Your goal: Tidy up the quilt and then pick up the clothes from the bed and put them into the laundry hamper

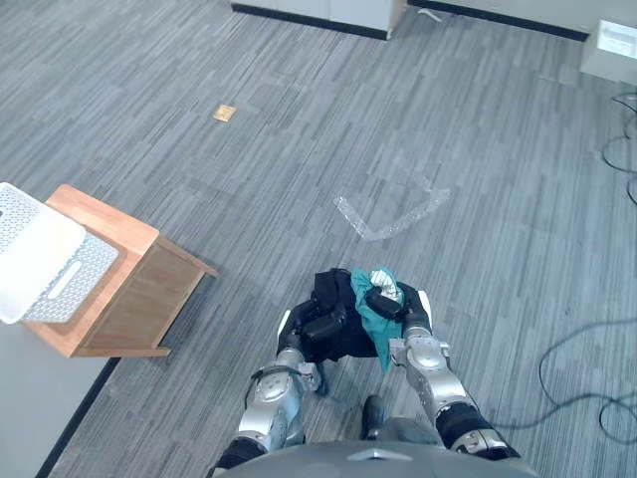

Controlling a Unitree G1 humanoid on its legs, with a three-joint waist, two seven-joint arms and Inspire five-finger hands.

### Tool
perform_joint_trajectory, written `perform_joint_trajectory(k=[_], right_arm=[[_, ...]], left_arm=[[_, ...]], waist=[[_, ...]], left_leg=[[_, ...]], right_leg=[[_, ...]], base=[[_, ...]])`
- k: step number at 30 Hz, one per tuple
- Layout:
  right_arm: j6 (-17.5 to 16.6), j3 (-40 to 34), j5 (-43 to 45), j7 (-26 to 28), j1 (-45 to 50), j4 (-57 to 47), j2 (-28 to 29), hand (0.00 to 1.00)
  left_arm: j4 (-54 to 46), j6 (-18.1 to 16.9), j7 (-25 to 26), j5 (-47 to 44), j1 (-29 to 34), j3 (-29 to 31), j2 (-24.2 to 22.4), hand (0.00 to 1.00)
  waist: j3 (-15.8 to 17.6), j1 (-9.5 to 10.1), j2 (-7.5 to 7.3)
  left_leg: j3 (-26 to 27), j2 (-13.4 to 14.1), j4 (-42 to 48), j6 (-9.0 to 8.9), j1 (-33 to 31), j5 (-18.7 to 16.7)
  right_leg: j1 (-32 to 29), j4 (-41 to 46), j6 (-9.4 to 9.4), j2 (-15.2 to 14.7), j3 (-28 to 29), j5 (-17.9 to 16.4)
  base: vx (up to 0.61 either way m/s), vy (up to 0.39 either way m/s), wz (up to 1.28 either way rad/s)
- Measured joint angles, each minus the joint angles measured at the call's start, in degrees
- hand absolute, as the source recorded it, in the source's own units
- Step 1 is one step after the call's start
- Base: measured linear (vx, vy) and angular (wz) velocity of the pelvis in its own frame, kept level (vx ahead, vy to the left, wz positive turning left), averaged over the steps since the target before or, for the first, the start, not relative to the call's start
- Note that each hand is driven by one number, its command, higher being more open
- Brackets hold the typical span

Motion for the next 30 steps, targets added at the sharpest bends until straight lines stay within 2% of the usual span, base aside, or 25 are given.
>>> perform_joint_trajectory(k=[1, 2, 3, 4, 5, 6, 7, 8, 10, 11, 13, 15, 16, 17, 18, 19, 20, 21, 22, 23, 24, 25, 26, 27, 30], right_arm=[[0.00, 0.20, 0.01, -0.10, 0.68, 1.14, 0.49, 0.00], [0.05, 0.22, 0.00, -0.08, 0.86, 1.87, 0.92, 0.00], [0.05, 0.18, -0.06, 0.20, 1.22, 2.80, 0.99, 0.00], [0.26, 0.11, -0.20, 0.41, 1.59, 4.39, 1.49, 0.00], [0.46, 0.08, -0.23, 0.52, 3.43, 4.93, 2.52, 0.00], [0.43, 0.08, -0.23, 0.58, 4.16, 4.93, 2.71, 0.00], [0.42, 0.28, -0.28, 0.84, 4.78, 4.94, 2.89, 0.00], [0.43, 0.32, -0.63, 1.51, 5.17, 4.94, 2.89, 0.00], [0.42, 0.14, -1.81, 2.02, 6.02, 4.88, 2.63, 0.00], [0.42, 0.10, -1.79, 2.10, 6.50, 4.72, 2.27, 0.00], [0.41, 0.05, -1.72, 1.81, 7.35, 2.74, 1.31, 0.00], [-0.12, -0.04, -1.72, 1.03, 7.86, -1.46, 0.33, 0.00], [-0.67, -0.16, -1.73, 0.66, 7.98, -3.84, -0.15, 0.00], [-1.03, -0.18, -1.75, 0.03, 8.60, -5.72, 0.12, 0.00], [-1.14, -0.30, -1.78, -0.08, 8.36, -5.87, 0.20, 0.00], [-0.69, -1.27, -1.89, -0.07, 6.83, -5.39, -2.20, 0.00], [-0.45, -2.32, -1.96, -0.38, 5.70, -5.40, -2.43, 0.00], [-0.47, -2.32, -2.22, -0.73, 5.74, -5.56, -2.40, 0.00], [-0.49, -1.88, -2.23, -0.90, 5.81, -5.73, -2.58, 0.00], [-0.39, -0.46, -2.21, -1.11, 5.62, -5.78, -2.58, 0.00], [-0.38, 0.08, -2.19, -1.10, 5.62, -5.81, -2.59, 0.00], [-0.34, 2.27, -2.19, -1.11, 5.75, -6.21, -2.50, 0.00], [-0.33, 3.04, -2.20, -1.12, 6.01, -6.87, -2.42, 0.00], [-0.34, 4.20, -2.20, -1.09, 6.30, -8.66, -2.09, 0.00], [-0.34, 3.87, -2.18, -0.27, 4.82, -14.67, -3.07, 0.00]], left_arm=[[0.59, 0.69, 0.70, -0.04, 0.76, 0.21, -0.06, 0.00], [1.70, 1.08, 0.83, -0.09, 0.56, 0.51, 0.19, 0.00], [2.16, 1.94, 1.32, -0.22, 0.33, 1.82, 0.12, 0.00], [2.11, 2.24, 1.70, -0.31, 0.22, 2.29, 0.12, 0.00], [2.11, 2.21, 1.82, -0.55, 0.96, 2.81, 0.87, 0.00], [2.08, 2.15, 1.91, -0.85, 1.15, 2.82, 1.25, 0.00], [2.08, 2.06, 2.06, -1.52, 1.12, 2.94, 1.66, 0.00], [2.11, 2.06, 2.27, -2.73, 1.05, 3.04, 1.93, 0.00], [2.12, 1.97, 2.88, -3.03, 1.08, 3.22, 2.25, 0.00], [2.13, 1.83, 3.35, -3.04, 1.66, 3.19, 2.35, 0.00], [2.10, 1.41, 4.39, -3.04, 2.02, 2.26, 2.34, 0.00], [1.00, 1.14, 5.24, -2.81, 2.62, 1.39, 2.50, 0.00], [-1.15, 1.01, 5.43, -2.57, 3.91, 1.40, 2.66, 0.00], [-4.19, 0.54, 5.60, -2.55, 5.76, 1.43, 3.51, 0.00], [-4.56, 0.37, 5.62, -2.54, 6.09, 1.46, 3.81, 0.00], [-2.65, 0.85, 6.13, -2.59, 5.14, 1.64, 1.80, 0.00], [-2.96, 0.51, 5.96, -2.54, 6.82, 1.51, 1.12, 0.00], [-2.97, 0.22, 5.80, -2.54, 7.42, 1.59, 0.90, 0.00], [-2.89, 0.08, 5.73, -2.78, 7.73, 1.88, 0.35, 0.00], [-2.75, 0.12, 5.51, -3.16, 7.94, 2.76, 0.06, 0.00], [-2.75, 0.12, 5.51, -3.42, 8.00, 2.96, 0.06, 0.00], [-2.90, 0.10, 5.77, -5.41, 8.50, 3.74, -0.08, 0.00], [-3.38, 0.31, 5.95, -5.91, 8.53, 3.90, -0.06, 0.00], [-3.84, 0.28, 5.78, -6.74, 8.42, 4.29, -0.02, 0.00], [-6.22, -0.06, 4.59, -6.74, 8.30, 4.57, 0.04, 0.00]], waist=[[-0.66, 0.84, -1.35], [-0.94, 1.04, -3.30], [-1.21, 1.43, -4.00], [-1.20, 1.79, -4.03], [-1.42, 2.28, -4.21], [-1.58, 2.00, -4.31], [-1.67, 1.77, -4.46], [-1.67, 1.36, -4.40], [-2.17, 0.55, -3.33], [-2.57, -0.61, -2.53], [-2.85, -2.47, -1.50], [-2.79, -3.07, -1.12], [-3.10, -3.12, -1.13], [-3.76, -2.77, -2.28], [-3.81, -2.64, -1.88], [-3.98, -0.75, 2.01], [-4.29, -0.30, 2.59], [-4.40, -0.35, 2.44], [-4.68, -0.37, 2.84], [-4.62, -0.10, 3.12], [-4.55, -0.05, 3.03], [-4.18, 0.54, 2.95], [-4.11, 0.84, 2.94], [-3.58, 1.58, 2.09], [-3.38, 1.73, 0.84]], left_leg=[[3.58, -0.79, -1.20, 9.61, 0.20, 4.16], [3.67, -2.52, -0.32, 9.50, 0.18, 3.38], [2.75, -3.55, 0.73, 12.74, 0.34, 0.96], [1.07, -4.21, 1.90, 11.96, 2.01, -1.47], [-2.64, -5.69, 1.05, 9.46, 7.11, -4.70], [-4.23, -6.20, 0.48, 8.48, 9.01, -5.81], [-7.09, -7.06, -0.17, 8.00, 11.58, -7.34], [-10.04, -7.82, -1.37, 7.38, 14.44, -8.18], [-16.97, -7.88, -5.20, 5.20, 20.80, -9.31], [-22.55, -7.08, -7.63, 3.94, 24.51, -9.68], [-30.35, -4.94, -9.58, 2.69, 28.06, -10.21], [-35.99, -2.33, -9.84, 1.65, 29.63, -10.34], [-38.55, -0.25, -9.51, -0.99, 30.07, -11.59], [-40.99, 1.14, -9.22, -5.42, 30.54, -14.11], [-42.28, 2.92, -9.11, -7.44, 31.23, -15.62], [-44.60, 6.17, -6.62, -8.54, 31.19, -16.64], [-46.38, 5.29, -2.99, -7.00, 30.30, -14.32], [-46.80, 5.61, -0.58, -6.48, 29.87, -13.12], [-48.60, 6.37, 7.44, -6.81, 26.81, -10.36], [-47.36, 8.39, 21.05, -5.93, 19.26, -2.23], [-46.73, 8.86, 23.45, -5.72, 18.05, -1.13], [-41.93, 11.30, 33.77, -4.17, 13.20, -0.87], [-38.51, 12.24, 37.75, -2.94, 11.19, -1.72], [-30.45, 12.69, 42.02, -1.63, 9.20, -3.67], [-14.10, 10.87, 37.76, -2.25, 3.93, -8.88]], right_leg=[[1.80, 0.41, 1.81, -0.44, -1.08, -2.49], [1.87, 1.15, 2.87, -2.16, -1.78, -3.14], [1.26, 5.08, 4.01, -3.42, -3.04, -3.37], [-0.83, 15.15, 5.15, -4.28, -4.05, -2.78], [-4.51, 31.57, 9.41, -6.03, -3.55, 2.73], [-6.55, 39.00, 10.47, -6.49, -2.49, 6.07], [-10.15, 49.51, 10.05, -6.72, -0.81, 6.39], [-13.58, 57.50, 8.31, -6.79, 0.02, 5.31], [-20.27, 63.25, 3.09, -6.70, -0.48, 2.10], [-24.37, 62.18, 0.72, -6.81, -1.12, 0.07], [-30.25, 56.58, -0.12, -7.74, -0.32, -2.57], [-33.73, 41.03, 1.99, -9.23, 2.91, -1.58], [-33.80, 26.64, 4.85, -10.16, 6.21, 1.15], [-33.63, 14.57, 6.97, -11.38, 10.62, 6.16], [-32.78, 15.56, 10.02, -10.91, 10.27, 13.76], [-33.12, 21.42, 8.51, -8.15, 8.28, 10.16], [-33.64, 27.93, 6.59, -7.27, 7.93, 5.32], [-33.45, 30.59, 6.02, -7.32, 6.96, 2.79], [-31.59, 32.84, 4.74, -6.95, 4.03, -1.42], [-27.79, 31.91, 2.76, -5.84, 0.18, -3.50], [-26.76, 31.35, 2.41, -5.56, -0.61, -3.73], [-21.57, 27.78, 1.43, -4.21, -2.95, -4.02], [-18.78, 25.50, 1.13, -3.59, -4.04, -3.84], [-13.35, 21.01, 1.12, -3.41, -5.52, -3.70], [-3.88, 12.42, 1.57, -3.48, -12.17, -3.54]], base=[[0.76, 0.051, 0.59], [0.79, 0.041, 0.63], [0.79, 0.072, 0.82], [1.08, 0.175, 1.08], [0.91, 0.168, 1.06], [0.73, 0.110, 1.11], [0.55, -0.056, 1.14], [0.55, -0.101, 1.31], [0.64, -0.203, 1.69], [0.63, -0.266, 1.93], [0.64, -0.400, 2.34], [0.59, -0.531, 2.27], [0.56, -0.664, 1.96], [0.69, -0.859, 1.85], [0.67, -0.826, 1.28], [0.61, -0.745, 0.80], [0.46, -0.568, 0.63], [0.43, -0.555, 0.75], [0.50, -0.589, 0.98], [0.42, -0.456, 0.89], [0.41, -0.386, 0.81], [0.25, -0.211, 0.48], [0.42, -0.314, 0.67], [0.42, -0.257, 0.78], [0.41, -0.172, 0.98]])
